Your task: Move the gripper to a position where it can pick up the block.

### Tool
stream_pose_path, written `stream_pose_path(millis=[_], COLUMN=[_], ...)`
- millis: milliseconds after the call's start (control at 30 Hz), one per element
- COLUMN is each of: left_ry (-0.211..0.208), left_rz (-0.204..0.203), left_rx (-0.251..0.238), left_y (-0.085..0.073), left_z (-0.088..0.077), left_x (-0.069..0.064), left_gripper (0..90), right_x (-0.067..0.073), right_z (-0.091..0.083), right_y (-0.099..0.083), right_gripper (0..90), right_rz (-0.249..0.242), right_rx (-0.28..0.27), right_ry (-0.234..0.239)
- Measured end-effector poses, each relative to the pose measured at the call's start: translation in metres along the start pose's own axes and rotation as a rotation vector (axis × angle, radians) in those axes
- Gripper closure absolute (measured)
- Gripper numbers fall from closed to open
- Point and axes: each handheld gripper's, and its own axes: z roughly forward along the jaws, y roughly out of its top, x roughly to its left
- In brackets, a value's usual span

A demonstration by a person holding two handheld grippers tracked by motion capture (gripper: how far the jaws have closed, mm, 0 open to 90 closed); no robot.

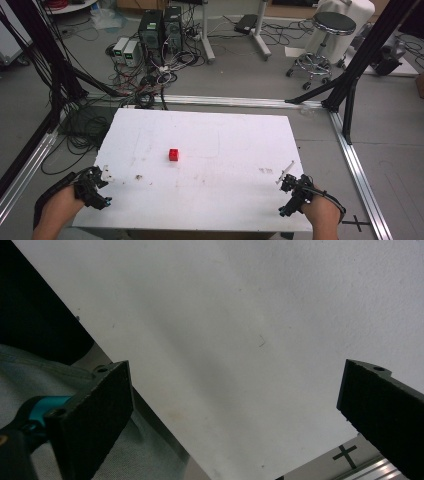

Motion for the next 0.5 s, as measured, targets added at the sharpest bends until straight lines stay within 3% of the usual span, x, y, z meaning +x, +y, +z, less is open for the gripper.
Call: stream_pose_path(millis=[267, 500], left_ry=[-0.027, -0.053], left_rz=[0.019, 0.084], left_rx=[-0.01, 0.01], left_y=[0.006, 0.016], left_z=[0.007, 0.009], left_x=[0.003, 0.01], left_gripper=[22.0, 22.1], right_x=[-0.001, 0.0], right_z=[0.0, 0.0], right_y=[-0.003, -0.001], right_gripper=[0.9, 0.9], right_rz=[0.008, 0.003], right_rx=[-0.006, -0.009], right_ry=[-0.003, 0.001])
